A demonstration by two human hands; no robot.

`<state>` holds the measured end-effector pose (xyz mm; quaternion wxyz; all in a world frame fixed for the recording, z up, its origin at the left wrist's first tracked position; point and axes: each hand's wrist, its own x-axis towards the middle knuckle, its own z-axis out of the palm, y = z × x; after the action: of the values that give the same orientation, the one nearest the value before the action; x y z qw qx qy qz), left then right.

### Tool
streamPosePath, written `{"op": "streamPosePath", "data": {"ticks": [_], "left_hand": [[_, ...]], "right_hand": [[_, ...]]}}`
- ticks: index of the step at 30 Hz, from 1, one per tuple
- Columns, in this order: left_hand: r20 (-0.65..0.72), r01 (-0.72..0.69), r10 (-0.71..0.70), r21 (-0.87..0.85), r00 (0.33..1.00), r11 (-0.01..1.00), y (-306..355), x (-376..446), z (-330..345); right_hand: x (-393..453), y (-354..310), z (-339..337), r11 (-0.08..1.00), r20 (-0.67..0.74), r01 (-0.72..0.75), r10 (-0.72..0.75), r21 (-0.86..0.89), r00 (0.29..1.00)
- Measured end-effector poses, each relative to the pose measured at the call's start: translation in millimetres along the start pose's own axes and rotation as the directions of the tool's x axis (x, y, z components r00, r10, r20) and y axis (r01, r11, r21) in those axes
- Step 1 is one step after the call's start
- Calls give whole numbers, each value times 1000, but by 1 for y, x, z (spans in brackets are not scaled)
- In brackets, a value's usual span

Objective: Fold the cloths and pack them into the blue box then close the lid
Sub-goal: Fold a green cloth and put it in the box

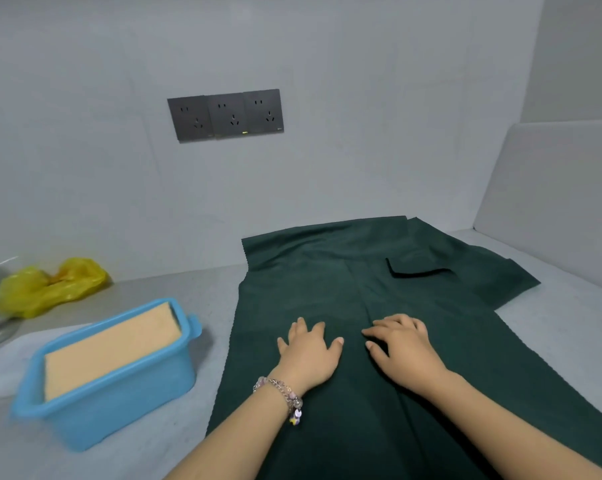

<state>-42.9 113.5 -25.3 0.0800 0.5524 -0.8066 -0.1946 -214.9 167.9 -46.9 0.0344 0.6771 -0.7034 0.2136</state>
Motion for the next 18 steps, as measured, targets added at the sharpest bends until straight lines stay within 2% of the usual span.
{"op": "streamPosePath", "data": {"ticks": [7, 13, 18], "left_hand": [[16, -86, 86, 13, 996, 996, -15, -89, 21], [-48, -230, 229, -26, 972, 973, -27, -120, 22], [-71, -339, 334, -97, 940, 936, -33, -141, 21]], "right_hand": [[-78, -29, -22, 995, 64, 84, -87, 56, 994], [-107, -37, -41, 992, 132, 118, -124, 53, 984], [-130, -35, -56, 985, 253, 137, -160, 106, 954]]}}
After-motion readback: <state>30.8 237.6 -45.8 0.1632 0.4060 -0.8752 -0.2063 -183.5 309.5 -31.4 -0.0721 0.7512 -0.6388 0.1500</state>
